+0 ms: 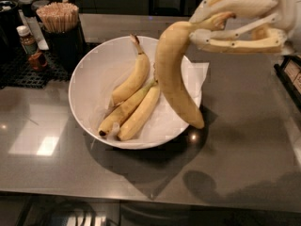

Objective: Pick banana from white bowl

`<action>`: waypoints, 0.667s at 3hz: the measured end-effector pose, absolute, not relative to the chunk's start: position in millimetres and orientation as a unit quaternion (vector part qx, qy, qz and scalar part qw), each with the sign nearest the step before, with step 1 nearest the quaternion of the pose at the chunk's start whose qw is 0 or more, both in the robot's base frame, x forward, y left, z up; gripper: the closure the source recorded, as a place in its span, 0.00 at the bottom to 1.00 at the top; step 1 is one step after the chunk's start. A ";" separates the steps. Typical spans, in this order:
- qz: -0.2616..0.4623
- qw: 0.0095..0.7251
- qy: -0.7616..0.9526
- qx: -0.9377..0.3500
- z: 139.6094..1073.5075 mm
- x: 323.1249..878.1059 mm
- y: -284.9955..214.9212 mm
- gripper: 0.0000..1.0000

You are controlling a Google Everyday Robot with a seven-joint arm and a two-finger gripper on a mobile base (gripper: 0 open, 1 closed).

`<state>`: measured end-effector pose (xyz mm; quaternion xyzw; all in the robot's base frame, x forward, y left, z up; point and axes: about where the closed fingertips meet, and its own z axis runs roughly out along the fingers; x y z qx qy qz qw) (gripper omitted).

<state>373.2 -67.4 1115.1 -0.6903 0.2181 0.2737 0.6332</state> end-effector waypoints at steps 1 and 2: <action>0.293 0.623 0.198 -0.697 1116.5 374.3 -42.5 1.00; 0.293 0.623 0.198 -0.697 1116.6 374.3 -42.5 1.00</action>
Offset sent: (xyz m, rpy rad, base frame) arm 0.0016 0.0259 0.0010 -0.0035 0.0023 0.0648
